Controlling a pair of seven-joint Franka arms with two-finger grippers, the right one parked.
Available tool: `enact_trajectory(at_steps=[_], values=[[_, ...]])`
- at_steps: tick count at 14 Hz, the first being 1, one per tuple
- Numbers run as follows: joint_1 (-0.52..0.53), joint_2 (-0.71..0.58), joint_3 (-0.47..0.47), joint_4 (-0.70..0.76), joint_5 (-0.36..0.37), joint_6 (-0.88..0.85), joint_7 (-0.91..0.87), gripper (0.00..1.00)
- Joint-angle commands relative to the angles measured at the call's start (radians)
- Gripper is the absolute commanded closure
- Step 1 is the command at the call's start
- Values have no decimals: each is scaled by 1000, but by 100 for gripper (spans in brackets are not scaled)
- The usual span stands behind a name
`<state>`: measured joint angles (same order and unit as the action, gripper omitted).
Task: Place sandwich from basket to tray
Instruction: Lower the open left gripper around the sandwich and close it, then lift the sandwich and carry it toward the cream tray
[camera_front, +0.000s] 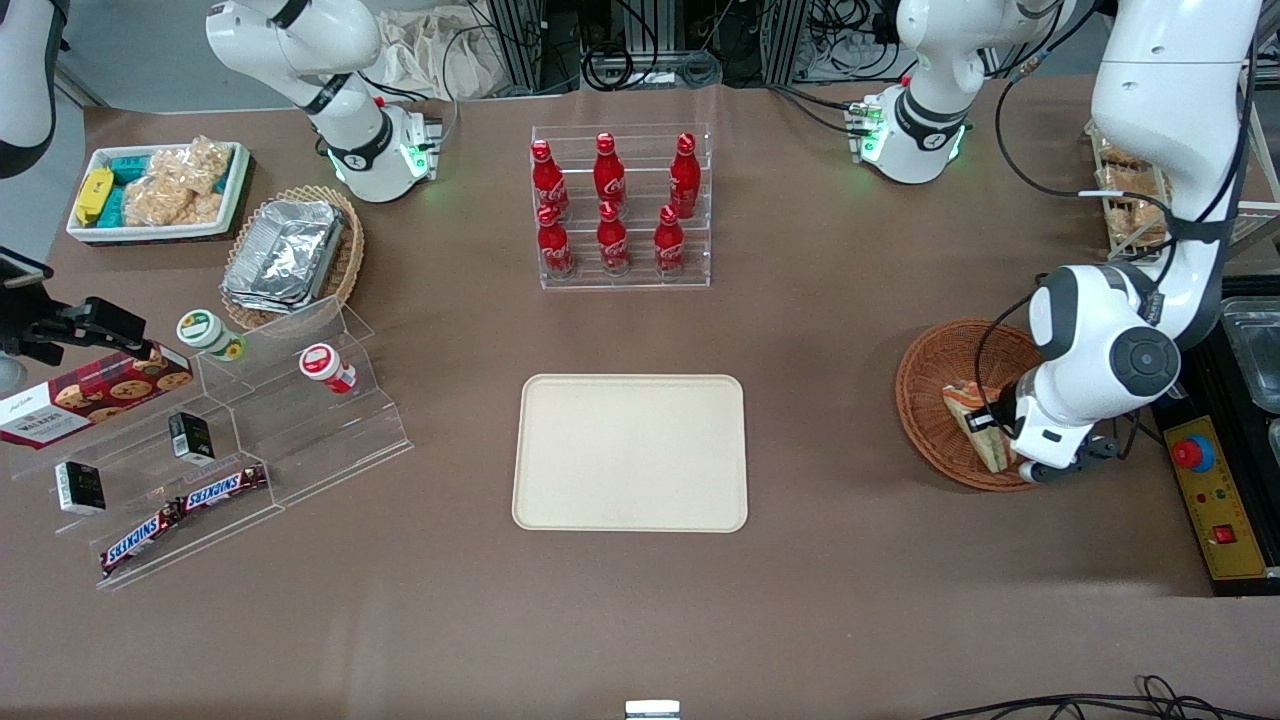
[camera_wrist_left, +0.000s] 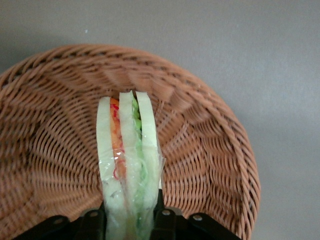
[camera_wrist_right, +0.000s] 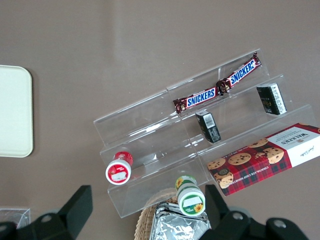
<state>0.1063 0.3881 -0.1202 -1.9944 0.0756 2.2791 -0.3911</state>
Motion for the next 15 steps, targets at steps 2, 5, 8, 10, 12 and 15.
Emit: enact_trajectory(at_steps=[2,5,8,10,12,15], values=[[-11,-48,-31,237,-2,-325,-2,99],[-11,-37,-73,550,-13,-625,3,99],[-11,-37,-140,649,-11,-673,-2,97],[-17,0,-224,638,-13,-652,4,97],[-80,87,-295,637,16,-534,-3,97],[-209,199,-294,635,59,-350,-41,97]])
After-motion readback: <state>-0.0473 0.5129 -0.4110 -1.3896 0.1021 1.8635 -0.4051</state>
